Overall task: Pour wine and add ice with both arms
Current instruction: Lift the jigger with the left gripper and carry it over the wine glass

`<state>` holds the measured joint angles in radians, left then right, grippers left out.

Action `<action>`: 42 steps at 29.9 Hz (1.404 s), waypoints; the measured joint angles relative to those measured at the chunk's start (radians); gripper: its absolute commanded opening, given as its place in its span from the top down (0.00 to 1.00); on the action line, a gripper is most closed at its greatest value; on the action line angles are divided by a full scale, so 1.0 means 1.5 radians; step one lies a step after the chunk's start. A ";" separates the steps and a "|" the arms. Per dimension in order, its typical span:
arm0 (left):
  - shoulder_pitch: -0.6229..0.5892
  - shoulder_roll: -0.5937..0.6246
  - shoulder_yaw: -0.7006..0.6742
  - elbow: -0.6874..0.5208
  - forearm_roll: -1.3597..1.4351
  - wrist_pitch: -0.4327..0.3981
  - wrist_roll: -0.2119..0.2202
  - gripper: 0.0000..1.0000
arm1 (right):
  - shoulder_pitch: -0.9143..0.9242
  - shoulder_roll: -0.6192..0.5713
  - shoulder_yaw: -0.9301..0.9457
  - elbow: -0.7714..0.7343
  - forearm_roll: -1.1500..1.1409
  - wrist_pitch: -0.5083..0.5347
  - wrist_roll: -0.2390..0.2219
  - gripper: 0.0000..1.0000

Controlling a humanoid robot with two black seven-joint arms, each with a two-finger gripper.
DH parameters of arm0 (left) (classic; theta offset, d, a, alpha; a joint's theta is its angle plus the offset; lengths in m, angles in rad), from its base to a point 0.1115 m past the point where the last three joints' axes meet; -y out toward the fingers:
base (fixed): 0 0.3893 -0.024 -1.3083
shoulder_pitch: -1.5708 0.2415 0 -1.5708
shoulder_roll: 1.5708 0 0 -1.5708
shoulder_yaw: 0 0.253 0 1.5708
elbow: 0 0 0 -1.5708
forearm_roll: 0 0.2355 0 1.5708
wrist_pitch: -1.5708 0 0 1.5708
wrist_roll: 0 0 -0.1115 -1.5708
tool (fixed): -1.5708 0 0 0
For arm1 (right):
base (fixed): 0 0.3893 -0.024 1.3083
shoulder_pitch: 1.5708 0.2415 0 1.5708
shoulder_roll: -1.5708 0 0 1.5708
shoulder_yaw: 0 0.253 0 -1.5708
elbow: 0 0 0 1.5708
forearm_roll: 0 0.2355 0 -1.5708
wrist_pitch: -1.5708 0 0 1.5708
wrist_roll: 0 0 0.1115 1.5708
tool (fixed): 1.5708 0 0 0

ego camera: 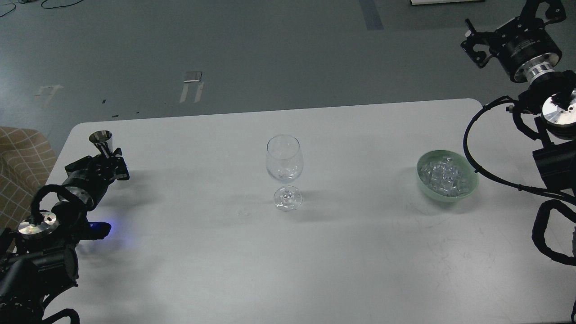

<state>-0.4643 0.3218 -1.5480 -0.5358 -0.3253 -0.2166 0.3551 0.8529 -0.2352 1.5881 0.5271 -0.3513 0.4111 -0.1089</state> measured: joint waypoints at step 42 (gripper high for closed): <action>0.080 -0.057 0.089 -0.518 0.002 0.151 0.036 1.00 | -0.022 -0.006 0.000 0.002 0.000 0.000 0.000 0.00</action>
<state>-0.3441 0.2370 -1.4139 -1.3132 -0.3223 0.0104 0.4093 0.8197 -0.2437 1.5876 0.5301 -0.3513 0.4112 -0.1089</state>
